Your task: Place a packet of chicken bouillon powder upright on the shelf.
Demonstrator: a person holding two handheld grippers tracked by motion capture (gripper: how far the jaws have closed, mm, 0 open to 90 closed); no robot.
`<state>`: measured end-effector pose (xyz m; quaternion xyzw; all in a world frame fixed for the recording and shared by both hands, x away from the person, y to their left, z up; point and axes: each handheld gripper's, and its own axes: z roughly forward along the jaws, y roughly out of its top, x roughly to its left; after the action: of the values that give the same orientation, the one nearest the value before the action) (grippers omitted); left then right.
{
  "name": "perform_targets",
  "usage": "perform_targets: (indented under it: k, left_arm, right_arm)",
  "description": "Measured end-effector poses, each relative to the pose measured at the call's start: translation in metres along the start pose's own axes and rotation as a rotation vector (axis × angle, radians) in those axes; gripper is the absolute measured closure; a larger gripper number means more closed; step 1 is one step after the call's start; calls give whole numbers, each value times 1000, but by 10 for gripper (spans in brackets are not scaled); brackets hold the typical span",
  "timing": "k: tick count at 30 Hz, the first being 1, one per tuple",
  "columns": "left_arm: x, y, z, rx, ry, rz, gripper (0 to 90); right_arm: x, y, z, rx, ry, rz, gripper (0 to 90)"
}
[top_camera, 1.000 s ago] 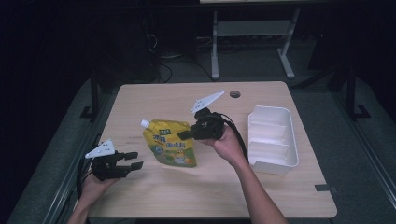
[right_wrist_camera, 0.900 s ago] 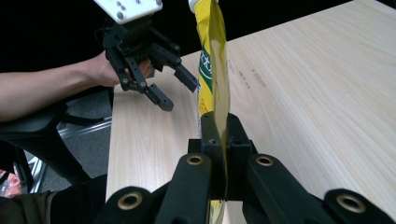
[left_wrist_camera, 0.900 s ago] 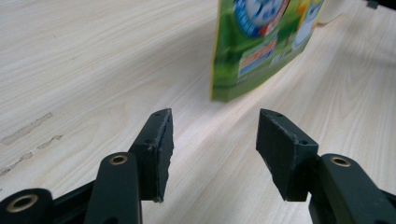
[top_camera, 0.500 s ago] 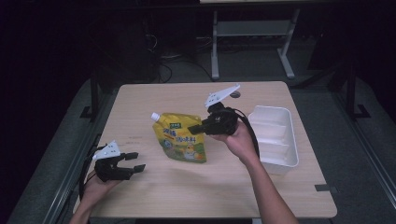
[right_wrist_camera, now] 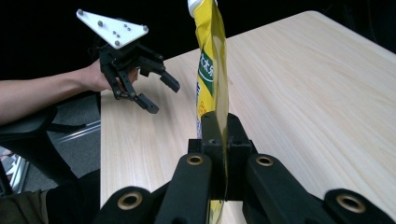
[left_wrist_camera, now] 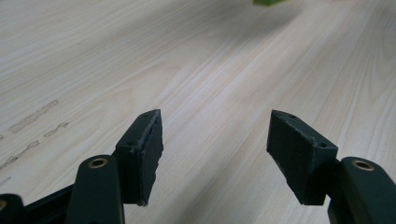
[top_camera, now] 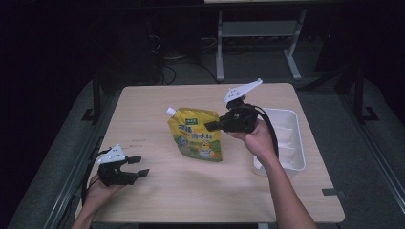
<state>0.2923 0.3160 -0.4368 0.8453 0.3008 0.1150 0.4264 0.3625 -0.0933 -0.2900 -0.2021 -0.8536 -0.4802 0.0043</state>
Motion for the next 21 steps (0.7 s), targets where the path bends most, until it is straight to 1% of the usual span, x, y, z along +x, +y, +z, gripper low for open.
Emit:
perform_targets:
  k: [10, 21]
  left_arm:
    - [0, -1, 2, 9, 3, -1, 355]
    - [0, -1, 2, 12, 9, 0, 343]
  right_arm:
    - [-3, -2, -28, -10, -44, 16, 899]
    - [-6, -5, -50, -27, -76, 30, 899]
